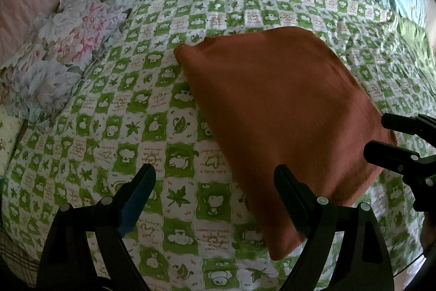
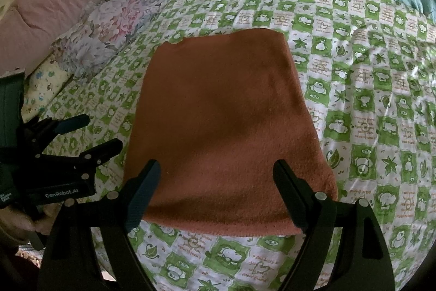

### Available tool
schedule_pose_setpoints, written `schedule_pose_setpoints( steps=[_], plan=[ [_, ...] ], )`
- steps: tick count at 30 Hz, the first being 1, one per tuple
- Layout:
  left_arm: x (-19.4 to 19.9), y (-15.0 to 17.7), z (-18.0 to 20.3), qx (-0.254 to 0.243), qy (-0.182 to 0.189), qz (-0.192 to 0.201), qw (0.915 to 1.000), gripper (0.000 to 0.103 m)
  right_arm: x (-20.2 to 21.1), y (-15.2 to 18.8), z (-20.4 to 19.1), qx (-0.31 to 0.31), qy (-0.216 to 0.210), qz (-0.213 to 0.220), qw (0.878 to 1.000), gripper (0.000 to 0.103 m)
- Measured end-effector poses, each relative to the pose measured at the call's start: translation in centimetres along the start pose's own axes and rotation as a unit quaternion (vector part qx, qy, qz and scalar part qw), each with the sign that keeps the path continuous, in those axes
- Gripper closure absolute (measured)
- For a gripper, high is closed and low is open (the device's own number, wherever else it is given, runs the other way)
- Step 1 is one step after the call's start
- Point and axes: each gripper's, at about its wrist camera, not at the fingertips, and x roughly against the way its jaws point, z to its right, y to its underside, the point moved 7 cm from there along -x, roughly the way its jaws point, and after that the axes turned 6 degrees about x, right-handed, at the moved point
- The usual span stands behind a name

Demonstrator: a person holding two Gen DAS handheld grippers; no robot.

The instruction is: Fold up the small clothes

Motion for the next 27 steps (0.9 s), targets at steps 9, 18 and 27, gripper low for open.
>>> schedule_pose_setpoints(
  steps=[9,18,27],
  plan=[
    [0.0,0.0,0.1,0.001,-0.001,0.000,1.0000,0.014,0.1,-0.4,0.1,-0.001,-0.001,0.003,1.000,0.018],
    [0.0,-0.2,0.1,0.001,-0.001,0.001,1.0000,0.014,0.1,-0.6,0.1,-0.002,0.000,0.004,1.000,0.018],
    [0.0,-1.2,0.5,-0.003,-0.001,0.012,0.9999,0.014,0.1,-0.9,0.3,-0.004,-0.001,0.006,1.000,0.018]
  ],
)
